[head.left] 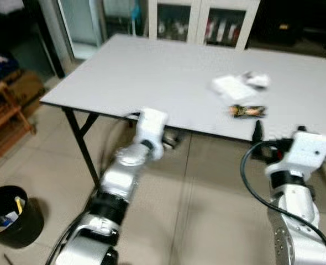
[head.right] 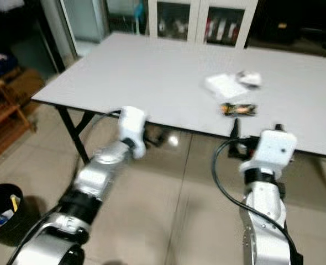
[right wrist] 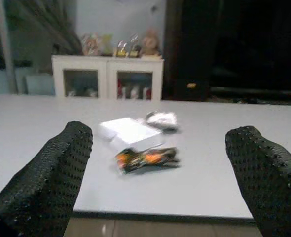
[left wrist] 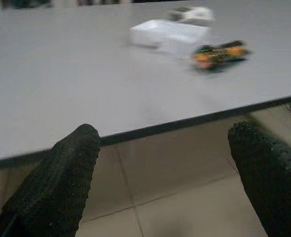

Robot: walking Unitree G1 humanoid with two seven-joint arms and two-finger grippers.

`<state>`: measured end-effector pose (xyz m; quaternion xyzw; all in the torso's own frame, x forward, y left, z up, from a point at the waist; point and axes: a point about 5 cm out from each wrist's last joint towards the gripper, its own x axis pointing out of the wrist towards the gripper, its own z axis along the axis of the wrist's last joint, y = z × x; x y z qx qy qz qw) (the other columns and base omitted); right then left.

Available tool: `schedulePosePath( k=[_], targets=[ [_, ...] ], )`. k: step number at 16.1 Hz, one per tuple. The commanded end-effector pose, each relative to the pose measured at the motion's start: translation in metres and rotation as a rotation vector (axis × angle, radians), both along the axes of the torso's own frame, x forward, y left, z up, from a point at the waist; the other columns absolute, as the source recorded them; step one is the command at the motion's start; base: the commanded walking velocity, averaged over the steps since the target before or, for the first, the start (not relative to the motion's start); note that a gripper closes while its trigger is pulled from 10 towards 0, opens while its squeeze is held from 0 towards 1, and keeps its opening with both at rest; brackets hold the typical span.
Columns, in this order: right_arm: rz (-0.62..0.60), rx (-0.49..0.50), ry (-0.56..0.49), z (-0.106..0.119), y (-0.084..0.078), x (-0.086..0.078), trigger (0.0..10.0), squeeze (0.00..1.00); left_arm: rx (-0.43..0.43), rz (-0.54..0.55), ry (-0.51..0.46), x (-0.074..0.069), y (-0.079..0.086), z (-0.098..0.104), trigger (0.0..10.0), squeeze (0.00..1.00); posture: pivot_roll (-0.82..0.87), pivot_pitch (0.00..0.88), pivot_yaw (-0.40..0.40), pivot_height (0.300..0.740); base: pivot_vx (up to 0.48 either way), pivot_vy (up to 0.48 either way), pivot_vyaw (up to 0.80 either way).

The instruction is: Picking trash to rubbish bin

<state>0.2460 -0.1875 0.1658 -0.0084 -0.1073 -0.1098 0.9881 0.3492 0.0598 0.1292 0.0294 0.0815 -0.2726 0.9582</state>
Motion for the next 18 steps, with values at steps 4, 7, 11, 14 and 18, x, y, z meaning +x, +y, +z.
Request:
schedulePosePath(
  k=[4, 7, 11, 14, 18],
  targets=[
    [0.023, -0.011, -0.026, 0.002, 0.003, 0.001, 10.0, 0.0, 0.156, 0.0, 0.041, 0.0, 0.031, -0.009, 10.0, 0.0, 0.2, 0.043, 0.033, 0.74, 0.0, 0.0, 0.0],
    [0.058, -0.032, -0.015, 0.004, 0.0, -0.004, 10.0, 0.0, 0.254, -0.012, 0.136, -0.021, 0.074, -0.031, 10.0, 0.0, 0.22, 0.053, 0.021, 0.74, 0.0, 0.0, 0.0],
    [0.057, -0.17, -0.005, 0.008, -0.002, -0.012, 10.0, 0.0, 0.287, 0.008, 0.084, -0.041, 0.078, -0.035, 10.0, 0.0, 0.23, 0.059, -0.02, 0.74, 0.0, 0.0, 0.0],
    [-0.033, -0.132, 0.009, 0.011, -0.02, -0.025, 10.0, 0.0, 0.196, 0.088, 0.042, -0.04, 0.06, -0.023, 10.0, 0.0, 0.2, 0.089, -0.044, 0.74, 0.0, 0.0, 0.0],
    [-0.093, -0.034, 0.022, 0.009, -0.014, -0.032, 10.0, 0.0, 0.152, 0.124, 0.13, -0.049, 0.066, -0.02, 10.0, 0.0, 0.2, 0.116, -0.092, 0.74, 0.0, 0.0, 0.0]
  ],
)
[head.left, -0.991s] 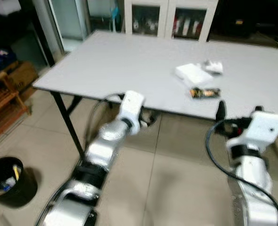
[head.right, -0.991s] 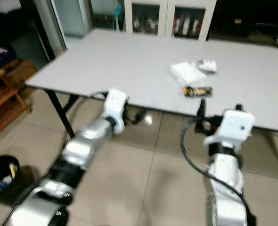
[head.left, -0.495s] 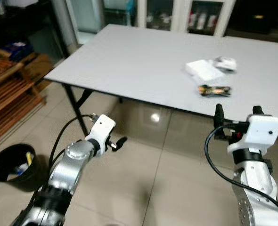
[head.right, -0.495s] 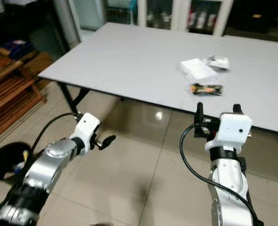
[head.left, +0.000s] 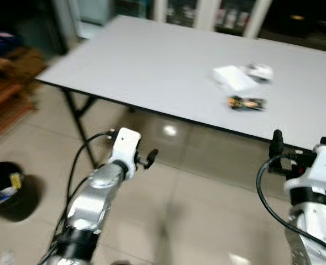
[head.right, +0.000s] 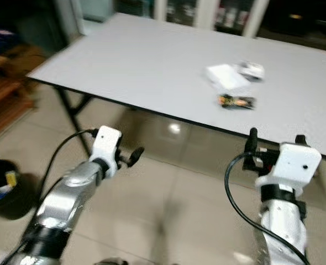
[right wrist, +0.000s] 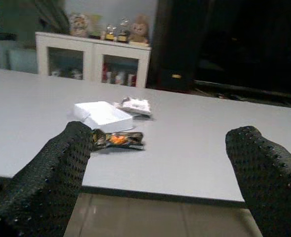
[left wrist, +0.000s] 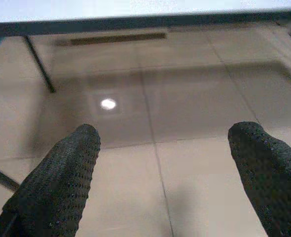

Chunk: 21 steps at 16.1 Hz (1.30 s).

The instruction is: Picking trash to rubbish bin

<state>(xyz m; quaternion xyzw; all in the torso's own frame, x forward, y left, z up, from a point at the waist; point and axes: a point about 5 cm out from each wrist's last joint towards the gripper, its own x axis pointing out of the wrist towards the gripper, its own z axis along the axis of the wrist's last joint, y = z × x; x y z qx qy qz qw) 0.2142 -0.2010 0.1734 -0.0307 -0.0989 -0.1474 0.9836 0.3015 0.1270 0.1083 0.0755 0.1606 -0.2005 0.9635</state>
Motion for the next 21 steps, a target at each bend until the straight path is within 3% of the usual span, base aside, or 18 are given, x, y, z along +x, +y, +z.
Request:
schedulePosePath(
  k=[1, 4, 5, 7, 10, 13, 16, 18, 21],
  targets=[
    [0.025, -0.02, -0.008, 0.005, 0.006, 0.005, 10.0, 0.0, 0.023, -0.023, -0.014, -0.006, 0.002, 0.007, 10.0, 0.0, 0.2, 0.119, -0.099, 0.74, 0.0, 0.0, 0.0],
    [0.087, -0.029, 0.0, 0.004, 0.015, 0.012, 10.0, 0.0, 0.055, 0.035, -0.041, -0.015, 0.011, 0.015, 10.0, 0.0, 0.25, 0.1, -0.12, 0.74, 0.0, 0.0, 0.0],
    [0.1, -0.027, 0.008, 0.005, 0.012, 0.012, 10.0, 0.0, 0.007, 0.07, 0.007, -0.017, 0.017, 0.023, 10.0, 0.0, 0.26, 0.113, -0.129, 0.74, 0.0, 0.0, 0.0],
    [0.105, -0.026, 0.021, 0.002, 0.006, 0.013, 10.0, 0.0, -0.034, 0.084, 0.077, -0.02, 0.015, 0.029, 10.0, 0.0, 0.29, 0.128, -0.129, 0.74, 0.0, 0.0, 0.0],
    [0.135, -0.024, 0.01, 0.007, 0.006, 0.016, 10.0, 0.0, -0.042, 0.059, 0.054, -0.02, 0.0, 0.049, 10.0, 0.0, 0.3, 0.119, -0.129, 0.74, 0.0, 0.0, 0.0],
    [0.102, -0.006, -0.014, 0.01, 0.0, 0.019, 10.0, 0.0, -0.068, 0.137, 0.132, -0.016, 0.003, 0.039, 10.0, 0.0, 0.27, 0.097, -0.129, 0.74, 0.0, 0.0, 0.0],
    [0.093, 0.002, -0.023, 0.013, -0.002, 0.012, 10.0, 0.0, -0.1, 0.106, 0.15, -0.015, 0.003, 0.034, 10.0, 0.0, 0.24, 0.08, -0.127, 0.74, 0.0, 0.0, 0.0],
    [0.09, 0.011, -0.003, 0.01, 0.0, 0.004, 10.0, 0.0, -0.061, 0.072, 0.219, -0.025, 0.002, 0.013, 10.0, 0.0, 0.22, 0.087, -0.118, 0.74, 0.0, 0.0, 0.0],
    [0.182, -0.013, 0.049, -0.001, 0.013, 0.0, 10.0, 0.0, 0.002, 0.081, 0.165, -0.024, 0.01, 0.006, 10.0, 0.0, 0.21, 0.106, -0.102, 0.74, 0.0, 0.0, 0.0]
  ],
)
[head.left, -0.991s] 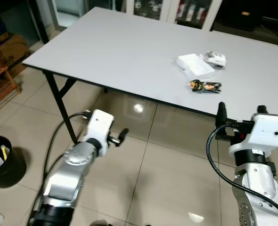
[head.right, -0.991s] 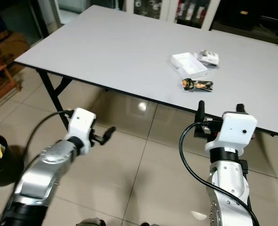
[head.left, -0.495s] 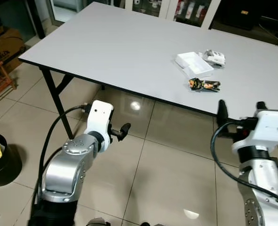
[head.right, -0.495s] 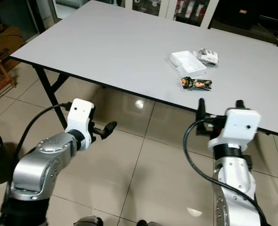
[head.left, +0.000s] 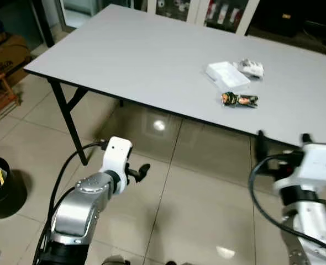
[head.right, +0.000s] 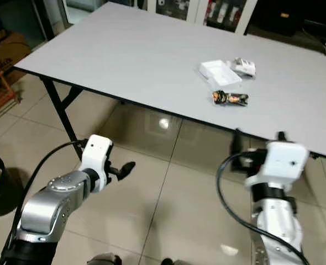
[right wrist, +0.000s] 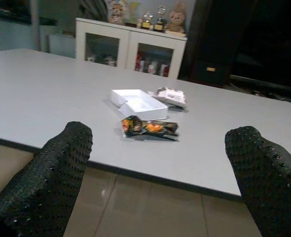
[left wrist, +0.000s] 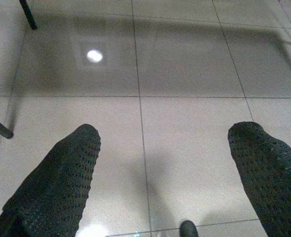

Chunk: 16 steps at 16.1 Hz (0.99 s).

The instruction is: Picking trash to rubbish bin

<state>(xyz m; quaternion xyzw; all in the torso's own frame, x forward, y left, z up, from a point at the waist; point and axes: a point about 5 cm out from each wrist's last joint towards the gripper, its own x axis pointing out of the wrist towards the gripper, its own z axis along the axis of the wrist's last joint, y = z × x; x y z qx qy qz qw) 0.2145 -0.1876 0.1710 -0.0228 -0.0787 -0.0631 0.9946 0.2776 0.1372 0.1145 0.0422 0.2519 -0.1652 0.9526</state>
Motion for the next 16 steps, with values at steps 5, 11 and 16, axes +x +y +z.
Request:
schedulePosePath(
  k=[5, 11, 16],
  targets=[
    [0.03, -0.018, -0.014, 0.006, -0.002, 0.013, 10.0, 0.0, 0.038, 0.005, -0.185, 0.003, -0.003, 0.0, 10.0, 0.0, 0.25, 0.099, -0.132, 0.74, 0.0, 0.0, 0.0],
    [-0.016, -0.005, -0.015, 0.005, -0.009, 0.016, 10.0, 0.0, 0.047, -0.037, -0.236, 0.017, -0.009, 0.001, 10.0, 0.0, 0.23, 0.091, -0.112, 0.74, 0.0, 0.0, -0.4],
    [-0.071, 0.025, -0.031, 0.002, -0.006, 0.018, 10.0, 0.0, 0.021, -0.067, -0.247, 0.032, -0.021, 0.002, 10.0, 0.0, 0.2, 0.066, -0.062, 0.74, 0.0, 0.0, -0.8]
  ],
)
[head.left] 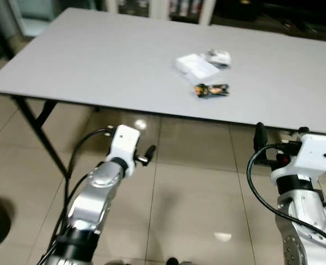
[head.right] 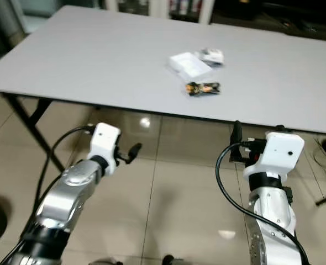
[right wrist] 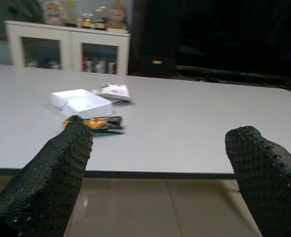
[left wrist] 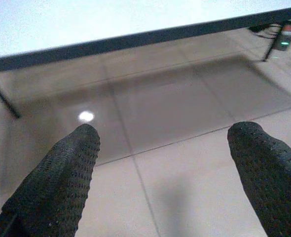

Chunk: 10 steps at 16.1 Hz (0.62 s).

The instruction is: Picking trash to rubbish bin

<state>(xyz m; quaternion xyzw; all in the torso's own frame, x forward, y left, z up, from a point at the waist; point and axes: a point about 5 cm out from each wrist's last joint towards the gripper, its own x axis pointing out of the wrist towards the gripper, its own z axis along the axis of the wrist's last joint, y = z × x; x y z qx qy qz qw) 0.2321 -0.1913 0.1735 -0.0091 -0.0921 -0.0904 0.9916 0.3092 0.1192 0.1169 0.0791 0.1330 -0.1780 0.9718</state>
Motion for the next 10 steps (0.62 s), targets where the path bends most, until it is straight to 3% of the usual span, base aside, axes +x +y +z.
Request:
schedulePosePath(
  k=[1, 6, 8, 10],
  targets=[
    [-0.027, -0.004, -0.001, -0.002, -0.002, -0.001, 10.0, 0.0, -0.009, -0.026, 0.0, 0.002, -0.005, 0.0, 10.0, 0.0, 0.19, 0.066, -0.055, 0.74, 0.0, 0.0, -0.8],
    [-0.025, -0.007, 0.018, -0.009, 0.001, -0.007, 10.0, 0.0, 0.018, -0.011, 0.004, 0.011, -0.011, -0.005, 10.0, 0.0, 0.16, 0.046, -0.064, 0.74, 0.0, 0.0, -0.73],
    [-0.015, -0.026, 0.024, -0.009, -0.001, -0.007, 10.0, 0.0, 0.143, -0.044, 0.101, 0.005, -0.008, -0.014, 10.0, 0.0, 0.16, 0.057, -0.066, 0.74, 0.0, 0.0, 0.0],
    [-0.016, -0.025, 0.03, -0.011, -0.002, -0.008, 10.0, 0.0, 0.141, -0.073, 0.103, 0.0, -0.006, -0.009, 10.0, 0.0, 0.17, 0.068, -0.066, 0.74, 0.0, 0.0, 0.0]
  ],
)
